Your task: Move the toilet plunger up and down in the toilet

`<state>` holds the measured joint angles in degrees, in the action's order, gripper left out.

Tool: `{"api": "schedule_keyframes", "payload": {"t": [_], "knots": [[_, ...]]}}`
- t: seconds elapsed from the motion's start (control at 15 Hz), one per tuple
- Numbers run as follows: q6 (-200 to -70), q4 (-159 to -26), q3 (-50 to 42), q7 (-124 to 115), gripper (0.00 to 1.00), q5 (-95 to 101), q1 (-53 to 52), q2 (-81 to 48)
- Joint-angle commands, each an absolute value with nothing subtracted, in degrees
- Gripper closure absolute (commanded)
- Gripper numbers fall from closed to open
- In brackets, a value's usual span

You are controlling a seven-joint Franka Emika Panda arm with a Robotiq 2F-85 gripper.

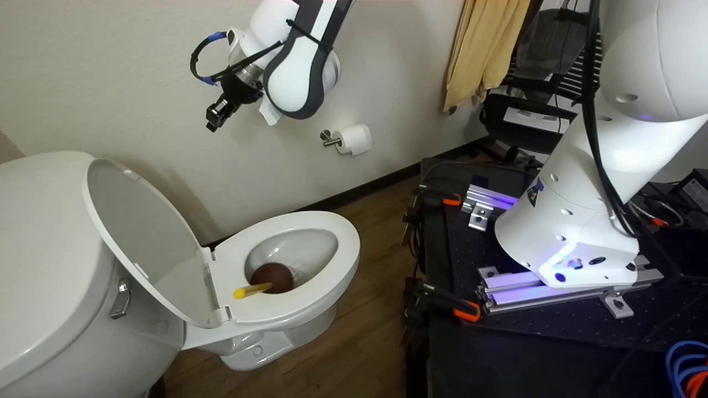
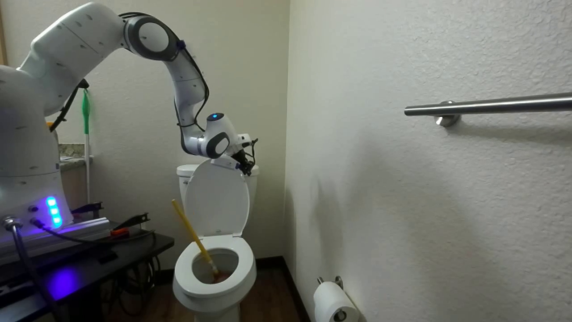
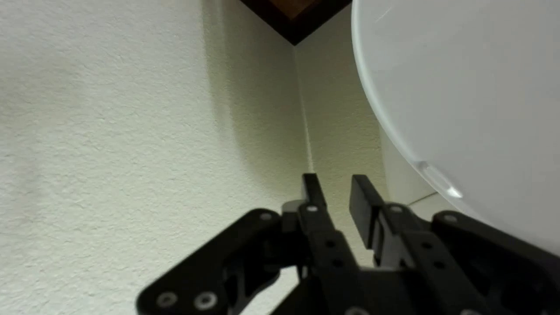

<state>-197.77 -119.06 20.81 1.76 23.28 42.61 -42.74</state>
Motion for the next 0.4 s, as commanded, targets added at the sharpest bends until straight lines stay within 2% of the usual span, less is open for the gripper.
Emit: {"api": "schedule_keyframes", "payload": {"t": [0.0, 0.07, 0.2, 0.27, 0.33], "knots": [[-197.2, -119.2, 22.5, 1.1, 0.94, 23.7, 43.4, -45.4], [-195.6, -118.9, 24.1, 0.2, 0.52, 23.6, 44.4, -46.2], [-187.5, -118.8, 30.5, -2.2, 0.43, 25.1, 49.4, -47.6], [-192.9, -119.3, 25.7, 1.1, 0.35, 21.0, 44.5, -46.6], [-192.0, -119.2, 27.0, 1.5, 0.54, 20.4, 45.2, -47.0]]}}
